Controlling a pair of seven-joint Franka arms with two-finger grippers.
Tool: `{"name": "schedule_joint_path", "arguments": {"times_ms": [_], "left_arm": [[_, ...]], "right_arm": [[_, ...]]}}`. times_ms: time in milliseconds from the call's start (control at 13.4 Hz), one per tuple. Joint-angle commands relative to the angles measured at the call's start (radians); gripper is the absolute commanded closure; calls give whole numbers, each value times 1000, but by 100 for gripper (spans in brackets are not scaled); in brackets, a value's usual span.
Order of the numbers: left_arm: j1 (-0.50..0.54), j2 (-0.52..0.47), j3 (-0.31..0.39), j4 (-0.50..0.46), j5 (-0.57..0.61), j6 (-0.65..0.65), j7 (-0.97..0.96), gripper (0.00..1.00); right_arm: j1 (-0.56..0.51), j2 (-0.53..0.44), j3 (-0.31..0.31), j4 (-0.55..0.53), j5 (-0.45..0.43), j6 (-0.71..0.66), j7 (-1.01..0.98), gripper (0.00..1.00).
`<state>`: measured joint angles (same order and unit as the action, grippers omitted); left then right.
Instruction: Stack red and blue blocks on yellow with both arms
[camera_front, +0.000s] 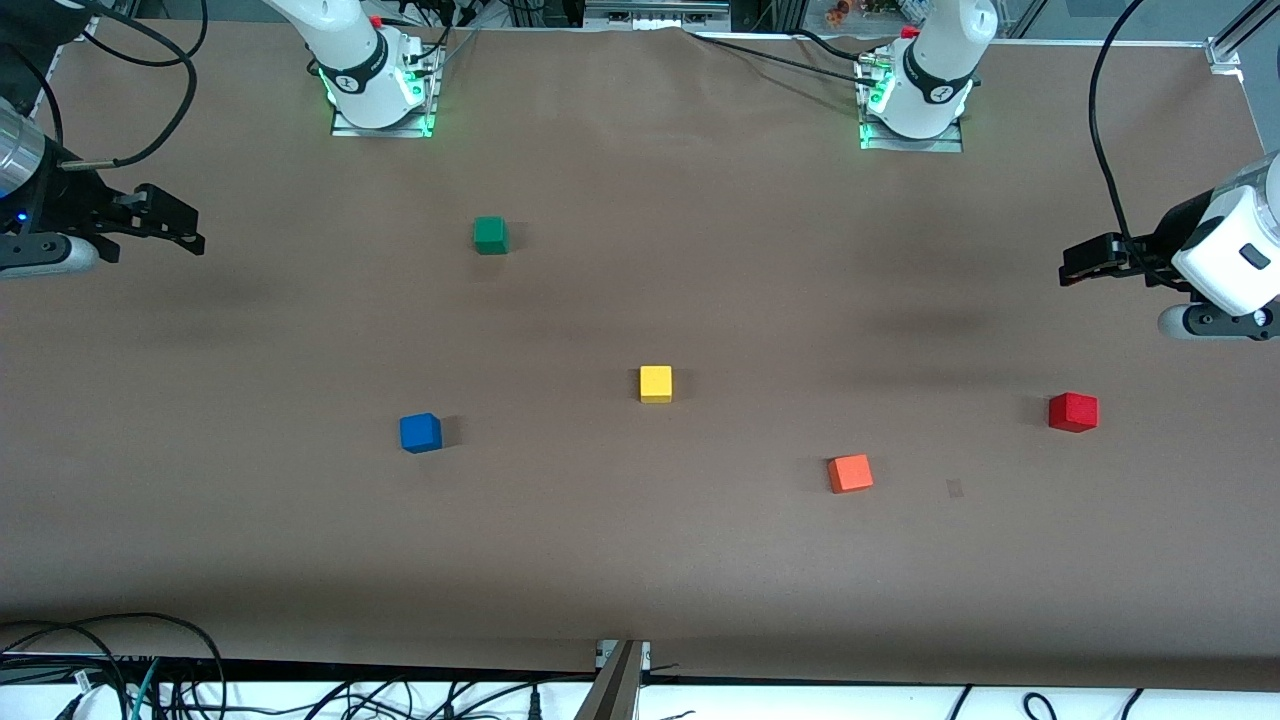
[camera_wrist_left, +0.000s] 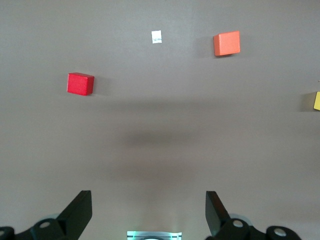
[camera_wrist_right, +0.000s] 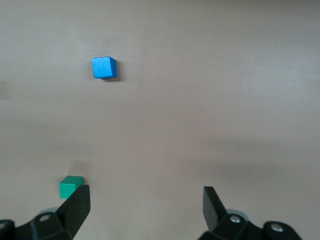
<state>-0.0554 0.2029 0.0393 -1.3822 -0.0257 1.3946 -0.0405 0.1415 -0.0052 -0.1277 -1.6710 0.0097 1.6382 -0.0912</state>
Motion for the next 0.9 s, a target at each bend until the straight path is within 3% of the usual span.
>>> {"name": "schedule_joint_path", "arguments": {"times_ms": [0, 822], "left_arm": [[0, -7, 8, -6, -22, 9, 22, 0], [17, 12, 10, -5, -25, 10, 50, 0]], "right_arm": [[1, -1, 0, 10, -16, -1, 2, 0], [0, 1, -6, 10, -10, -9, 5, 0]]}}
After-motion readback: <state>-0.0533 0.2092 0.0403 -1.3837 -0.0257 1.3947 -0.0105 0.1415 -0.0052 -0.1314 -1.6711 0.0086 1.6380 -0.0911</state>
